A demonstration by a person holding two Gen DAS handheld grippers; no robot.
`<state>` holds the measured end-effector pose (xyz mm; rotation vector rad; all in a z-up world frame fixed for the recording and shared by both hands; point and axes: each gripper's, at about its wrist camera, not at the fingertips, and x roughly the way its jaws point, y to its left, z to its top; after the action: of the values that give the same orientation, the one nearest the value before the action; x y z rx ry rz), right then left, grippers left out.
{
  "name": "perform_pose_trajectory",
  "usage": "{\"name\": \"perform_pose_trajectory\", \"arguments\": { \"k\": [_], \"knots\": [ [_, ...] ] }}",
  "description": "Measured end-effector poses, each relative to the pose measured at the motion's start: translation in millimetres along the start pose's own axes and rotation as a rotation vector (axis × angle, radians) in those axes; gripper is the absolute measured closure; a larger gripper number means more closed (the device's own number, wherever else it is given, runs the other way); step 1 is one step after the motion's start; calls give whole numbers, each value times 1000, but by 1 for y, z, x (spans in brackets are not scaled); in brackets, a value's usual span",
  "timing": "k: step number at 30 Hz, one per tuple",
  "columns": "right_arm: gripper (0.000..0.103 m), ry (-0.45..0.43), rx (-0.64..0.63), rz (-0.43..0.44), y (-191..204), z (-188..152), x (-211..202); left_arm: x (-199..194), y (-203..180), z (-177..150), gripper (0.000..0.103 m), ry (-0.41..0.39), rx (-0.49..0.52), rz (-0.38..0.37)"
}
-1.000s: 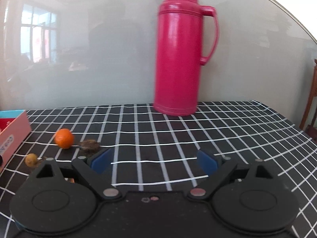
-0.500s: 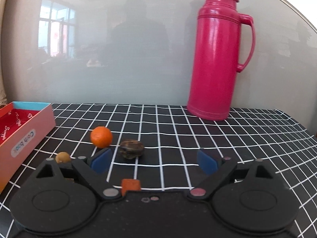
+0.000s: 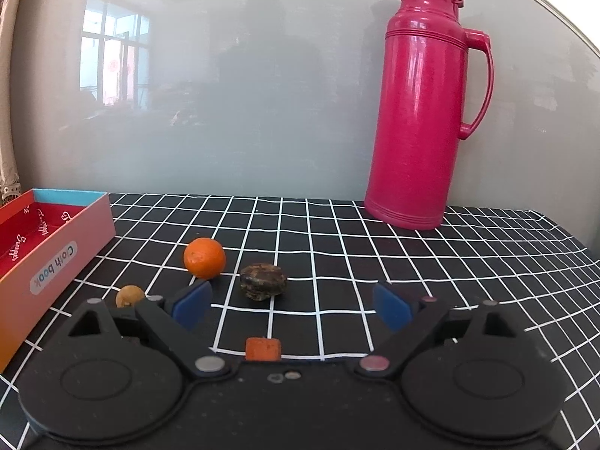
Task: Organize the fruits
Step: 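Carry the tangerine into the red-lined box and open the left gripper, then lower the right gripper onto the dark brown shriveled fruit and close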
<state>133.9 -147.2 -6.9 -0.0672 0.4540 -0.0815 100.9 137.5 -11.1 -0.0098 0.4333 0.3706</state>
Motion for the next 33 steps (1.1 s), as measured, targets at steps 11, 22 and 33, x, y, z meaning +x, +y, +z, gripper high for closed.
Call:
{"name": "perform_pose_trajectory", "arguments": {
  "k": [11,22,33],
  "knots": [
    [10,-16,-19,12,5,4,-11,-16,-11,-1,23,-21,33,-28],
    [8,-47,-89,66,19,2,-26,-27,4,2,17,-48,10,-6],
    [8,-19,-195,153,58,-8,-24,-26,27,1,4,-72,-9,73]
  ]
}}
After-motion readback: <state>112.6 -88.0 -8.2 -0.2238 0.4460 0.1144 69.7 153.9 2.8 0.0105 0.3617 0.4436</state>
